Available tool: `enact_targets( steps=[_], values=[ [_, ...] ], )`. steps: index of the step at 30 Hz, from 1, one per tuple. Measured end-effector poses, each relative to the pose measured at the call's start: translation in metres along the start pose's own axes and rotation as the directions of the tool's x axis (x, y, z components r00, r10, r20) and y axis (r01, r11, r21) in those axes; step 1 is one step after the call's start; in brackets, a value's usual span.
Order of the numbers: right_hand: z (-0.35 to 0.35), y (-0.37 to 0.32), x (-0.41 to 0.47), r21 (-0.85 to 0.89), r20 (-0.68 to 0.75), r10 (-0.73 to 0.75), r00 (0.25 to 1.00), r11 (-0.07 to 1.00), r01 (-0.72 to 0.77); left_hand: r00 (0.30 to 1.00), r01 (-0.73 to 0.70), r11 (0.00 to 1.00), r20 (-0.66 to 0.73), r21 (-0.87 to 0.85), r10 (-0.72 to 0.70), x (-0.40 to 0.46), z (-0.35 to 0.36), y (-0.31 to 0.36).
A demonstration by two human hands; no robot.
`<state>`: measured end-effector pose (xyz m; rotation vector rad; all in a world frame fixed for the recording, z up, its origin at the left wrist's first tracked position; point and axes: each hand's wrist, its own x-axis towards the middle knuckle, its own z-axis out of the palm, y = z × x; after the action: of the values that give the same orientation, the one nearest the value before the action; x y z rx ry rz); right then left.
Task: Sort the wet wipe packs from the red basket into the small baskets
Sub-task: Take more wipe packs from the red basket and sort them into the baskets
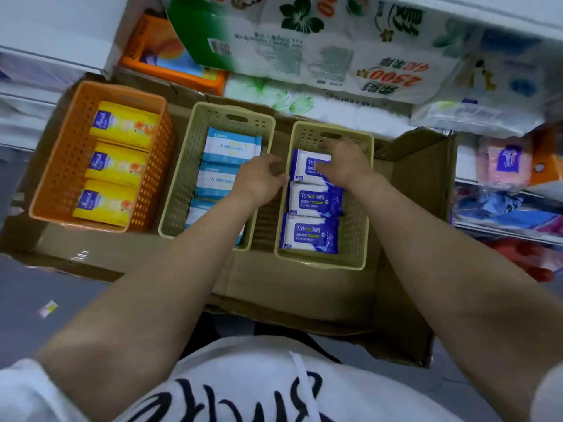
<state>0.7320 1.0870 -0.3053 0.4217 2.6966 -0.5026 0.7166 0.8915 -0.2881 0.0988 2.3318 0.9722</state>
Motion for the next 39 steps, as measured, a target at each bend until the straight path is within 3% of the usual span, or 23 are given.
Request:
enact_targets(
  steps=[4,7,12,19,23,28,34,39],
  values=[
    [-0.045,-0.035,-0.031,0.002,-0.135,-0.031,0.99,0.999,0.032,1.0,-0.017,0.997,-0.009,-0.072,0.016,-0.027,-0.051,-0.004],
    [-0.067,-0.075,-0.063,-0.011,-0.247,-0.091,0.965,0.996,0.091,0.995,-0.095,0.995,-0.033,0.017,0.095,-0.057,-0.112,-0.022],
    [-0.066,-0.18,-0.123,-0.056,-0.422,-0.228,0.878,0.973,0.225,0.939,-0.242,0.953,-0.205,0.183,0.278,-0.125,-0.22,-0.095],
    [0.011,-0.366,-0.172,-0.069,-0.395,-0.408,0.823,0.906,0.417,0.843,-0.119,0.905,-0.44,0.408,0.309,-0.214,-0.361,-0.257],
    [0.046,-0.466,-0.159,-0.066,-0.347,-0.48,0.806,0.87,0.49,0.834,-0.023,0.889,-0.482,0.457,0.269,-0.239,-0.427,-0.332],
    [0.064,-0.567,-0.126,-0.075,-0.321,-0.527,0.787,0.842,0.534,0.786,0.019,0.918,-0.573,0.396,0.231,-0.232,-0.503,-0.389],
    [0.069,-0.683,-0.037,-0.005,-0.37,-0.554,0.746,0.804,0.594,0.759,0.034,0.91,-0.603,0.412,0.245,-0.167,-0.611,-0.425],
    [0.049,-0.795,0.046,0.028,-0.376,-0.543,0.751,0.803,0.595,0.783,0.038,0.875,-0.558,0.483,0.275,-0.097,-0.735,-0.424]
  ],
)
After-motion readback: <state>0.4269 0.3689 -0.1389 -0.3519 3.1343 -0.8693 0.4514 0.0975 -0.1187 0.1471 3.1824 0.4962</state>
